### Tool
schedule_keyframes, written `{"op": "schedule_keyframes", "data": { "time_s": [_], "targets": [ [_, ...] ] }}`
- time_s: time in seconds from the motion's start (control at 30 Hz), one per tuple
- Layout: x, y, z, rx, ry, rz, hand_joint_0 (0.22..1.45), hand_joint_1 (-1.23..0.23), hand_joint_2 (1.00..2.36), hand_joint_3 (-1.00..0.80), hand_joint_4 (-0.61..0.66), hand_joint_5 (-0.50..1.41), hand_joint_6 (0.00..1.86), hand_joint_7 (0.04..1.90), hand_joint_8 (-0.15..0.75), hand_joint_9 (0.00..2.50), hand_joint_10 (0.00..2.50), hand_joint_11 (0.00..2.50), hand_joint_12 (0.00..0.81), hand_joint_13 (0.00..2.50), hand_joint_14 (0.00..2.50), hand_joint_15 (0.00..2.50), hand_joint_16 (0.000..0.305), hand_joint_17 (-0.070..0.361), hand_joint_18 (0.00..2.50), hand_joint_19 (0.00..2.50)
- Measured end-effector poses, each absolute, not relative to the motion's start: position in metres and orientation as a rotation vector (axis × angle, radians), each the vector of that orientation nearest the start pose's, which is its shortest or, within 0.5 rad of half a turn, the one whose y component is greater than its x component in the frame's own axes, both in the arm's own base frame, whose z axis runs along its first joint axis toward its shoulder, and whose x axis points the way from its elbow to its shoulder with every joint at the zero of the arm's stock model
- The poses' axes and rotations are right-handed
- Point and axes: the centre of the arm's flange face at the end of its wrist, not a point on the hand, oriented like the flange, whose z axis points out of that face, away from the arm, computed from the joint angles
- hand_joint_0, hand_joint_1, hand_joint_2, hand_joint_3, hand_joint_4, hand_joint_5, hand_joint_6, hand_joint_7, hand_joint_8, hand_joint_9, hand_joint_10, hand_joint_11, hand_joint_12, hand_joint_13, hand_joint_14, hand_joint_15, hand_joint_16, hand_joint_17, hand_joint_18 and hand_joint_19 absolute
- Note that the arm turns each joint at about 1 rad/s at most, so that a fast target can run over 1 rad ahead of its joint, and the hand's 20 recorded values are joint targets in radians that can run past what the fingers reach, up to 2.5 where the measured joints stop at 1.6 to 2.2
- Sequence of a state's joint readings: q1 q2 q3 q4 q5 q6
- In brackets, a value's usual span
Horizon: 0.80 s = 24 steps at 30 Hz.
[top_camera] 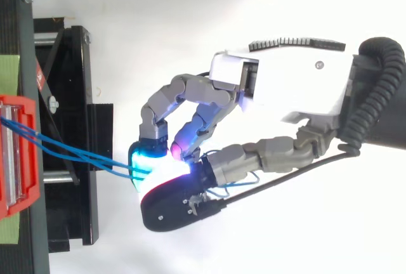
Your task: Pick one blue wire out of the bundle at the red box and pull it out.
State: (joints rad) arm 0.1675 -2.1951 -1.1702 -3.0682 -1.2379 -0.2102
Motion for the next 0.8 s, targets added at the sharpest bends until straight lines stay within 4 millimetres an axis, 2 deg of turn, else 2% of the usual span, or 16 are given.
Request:
{"op": "schedule_keyframes", "data": {
  "time_s": [0.17,0.3,0.63,0.8],
  "targets": [
    [0.7265,-0.0455,0.3076,1.206,1.321,0.837,0.6,-0.64,1.01,-0.11,0.12,-0.18,0.97,0.88,0.406,1.11,0.01,0.8,0.404,1.04,0.02,0.58,0.041,0.092,0.9,0.54],
    [0.7266,-0.0457,0.3079,1.206,1.321,0.837,0.62,-0.71,1.01,-0.08,0.09,-0.19,0.97,0.89,0.396,1.1,0.01,0.82,0.401,1.03,0.02,0.59,0.041,0.091,0.9,0.53],
    [0.7268,-0.0493,0.3089,1.207,1.319,0.837,0.65,-0.75,1.01,-0.34,0.12,-0.2,0.96,0.87,0.352,1.02,0.01,0.82,0.367,0.96,0.02,0.6,0.035,0.079,0.8,0.56],
    [0.7274,-0.0507,0.3123,1.206,1.32,0.839,0.6,-0.59,1.0,-0.46,0.13,-0.19,0.96,0.88,0.35,1.05,0.01,0.82,0.364,0.97,0.02,0.61,0.034,0.076,0.8,0.59]
  ]
}}
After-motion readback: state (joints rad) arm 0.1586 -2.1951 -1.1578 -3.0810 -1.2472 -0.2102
